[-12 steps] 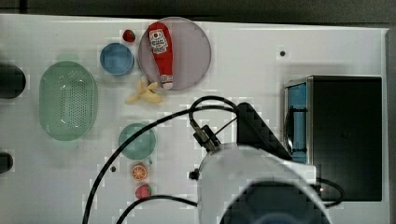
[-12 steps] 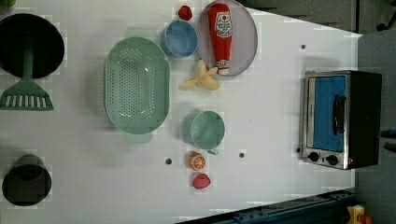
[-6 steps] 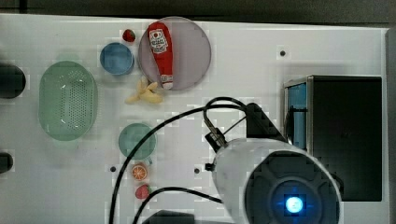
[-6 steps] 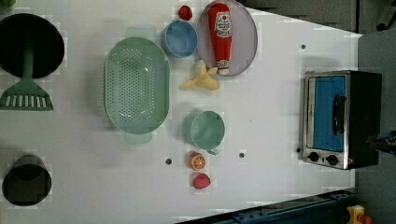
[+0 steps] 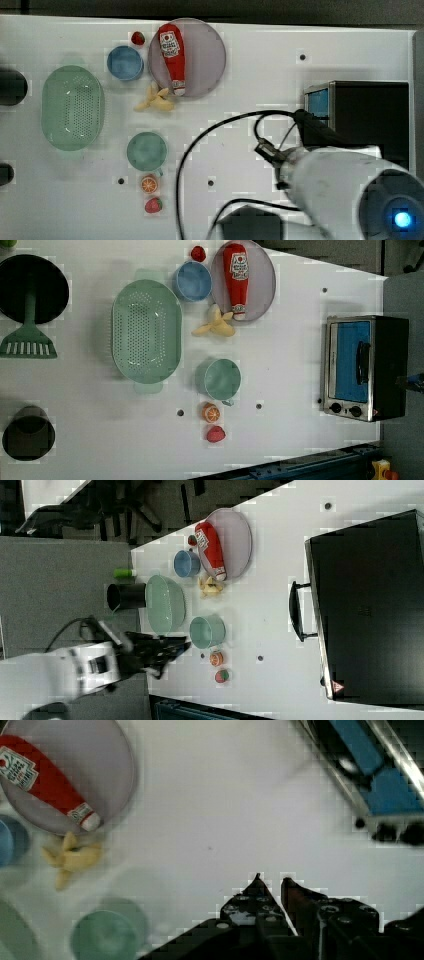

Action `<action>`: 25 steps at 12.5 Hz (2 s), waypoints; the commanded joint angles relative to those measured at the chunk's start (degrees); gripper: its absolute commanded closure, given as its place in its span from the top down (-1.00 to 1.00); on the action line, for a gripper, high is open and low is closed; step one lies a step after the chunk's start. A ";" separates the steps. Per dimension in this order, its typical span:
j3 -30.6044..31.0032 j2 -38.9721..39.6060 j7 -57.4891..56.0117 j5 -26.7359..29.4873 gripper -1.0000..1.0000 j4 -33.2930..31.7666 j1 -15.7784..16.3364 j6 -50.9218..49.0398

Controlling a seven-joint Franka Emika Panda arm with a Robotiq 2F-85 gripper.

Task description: Flap open oven.

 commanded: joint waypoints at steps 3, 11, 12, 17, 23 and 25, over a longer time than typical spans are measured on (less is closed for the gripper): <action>-7.14 6.06 -28.20 -5.78 -0.65 -2.39 -2.83 9.75; -13.13 19.03 -44.38 -5.68 -0.65 -3.34 -3.27 26.29; -13.16 20.49 -44.37 -5.64 -0.65 -3.37 -3.25 27.48; -12.68 25.40 -44.36 -5.22 -0.65 -4.12 -3.14 32.34; -11.73 27.77 -43.43 -5.14 -0.65 -4.93 -2.99 32.94; -11.20 28.26 -41.98 -6.06 -0.65 -5.25 -2.62 33.91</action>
